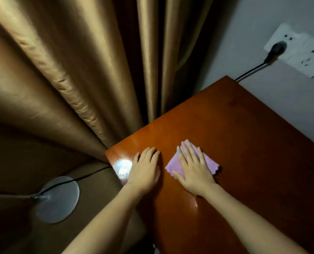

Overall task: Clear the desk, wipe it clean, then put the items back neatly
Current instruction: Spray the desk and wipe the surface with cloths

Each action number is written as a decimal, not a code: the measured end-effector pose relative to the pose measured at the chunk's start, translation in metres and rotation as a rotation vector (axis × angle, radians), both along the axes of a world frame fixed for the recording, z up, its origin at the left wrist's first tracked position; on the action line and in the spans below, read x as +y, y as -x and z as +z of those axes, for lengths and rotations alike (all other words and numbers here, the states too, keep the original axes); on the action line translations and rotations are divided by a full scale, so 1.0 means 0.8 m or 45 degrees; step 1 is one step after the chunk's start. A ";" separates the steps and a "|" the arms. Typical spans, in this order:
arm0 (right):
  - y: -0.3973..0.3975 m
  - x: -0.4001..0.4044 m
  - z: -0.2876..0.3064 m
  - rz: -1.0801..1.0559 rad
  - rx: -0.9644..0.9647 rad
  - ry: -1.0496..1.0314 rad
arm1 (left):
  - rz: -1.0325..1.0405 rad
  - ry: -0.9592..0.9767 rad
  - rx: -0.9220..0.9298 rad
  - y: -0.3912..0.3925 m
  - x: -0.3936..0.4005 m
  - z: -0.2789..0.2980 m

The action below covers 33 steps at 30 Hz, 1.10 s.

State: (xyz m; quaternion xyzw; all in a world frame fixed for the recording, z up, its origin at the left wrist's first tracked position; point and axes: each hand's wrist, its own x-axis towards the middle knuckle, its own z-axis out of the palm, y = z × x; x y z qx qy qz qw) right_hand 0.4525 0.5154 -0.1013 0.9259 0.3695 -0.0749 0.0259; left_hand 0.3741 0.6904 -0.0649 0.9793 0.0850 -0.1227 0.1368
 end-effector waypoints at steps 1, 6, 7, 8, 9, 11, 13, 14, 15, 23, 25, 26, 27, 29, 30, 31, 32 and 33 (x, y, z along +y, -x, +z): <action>-0.004 -0.020 0.003 0.004 0.031 0.018 | -0.013 0.005 -0.008 -0.010 -0.004 0.000; -0.063 -0.081 0.010 -0.303 0.068 0.080 | -0.120 0.032 0.022 -0.054 -0.020 0.003; -0.077 -0.078 0.012 -0.382 0.054 0.064 | -0.137 0.021 -0.014 -0.061 -0.021 0.000; -0.090 -0.070 0.015 -0.446 0.015 0.047 | -0.143 0.018 -0.031 -0.067 -0.021 -0.001; -0.103 -0.056 0.018 -0.528 -0.004 0.038 | -0.137 0.021 -0.051 -0.073 -0.021 -0.001; -0.123 -0.019 0.021 -0.668 0.052 0.058 | -0.115 0.024 -0.069 -0.085 -0.017 0.005; -0.129 0.012 0.020 -0.630 0.058 0.019 | -0.104 0.017 -0.070 -0.095 -0.010 0.002; -0.128 0.021 0.016 -0.552 0.049 0.008 | -0.093 0.008 -0.061 -0.100 -0.008 0.003; -0.125 0.023 0.013 -0.462 0.030 0.007 | -0.088 0.013 -0.032 -0.106 -0.007 0.004; -0.123 -0.086 0.013 -0.004 0.028 0.057 | -0.092 0.022 -0.048 -0.153 -0.037 -0.001; -0.149 -0.105 0.012 -0.128 0.017 0.102 | -0.072 -0.005 -0.077 -0.161 -0.045 -0.003; -0.165 -0.109 0.011 -0.214 -0.002 0.100 | -0.061 -0.006 -0.090 -0.163 -0.047 -0.006; -0.178 -0.107 0.011 -0.302 -0.022 0.087 | -0.058 0.009 -0.079 -0.165 -0.049 -0.008; -0.202 -0.087 0.014 -0.511 -0.042 0.066 | -0.094 0.014 -0.084 -0.170 -0.050 -0.010; -0.211 -0.071 0.014 -0.640 -0.014 0.054 | -0.098 0.002 -0.094 -0.172 -0.050 -0.011; -0.216 -0.054 0.017 -0.726 -0.007 0.042 | -0.101 -0.016 -0.086 -0.174 -0.051 -0.011; -0.218 -0.037 0.018 -0.753 0.000 0.024 | -0.105 -0.039 -0.077 -0.176 -0.051 -0.010; -0.219 -0.025 0.017 -0.724 0.010 0.002 | -0.110 -0.046 -0.070 -0.180 -0.051 -0.010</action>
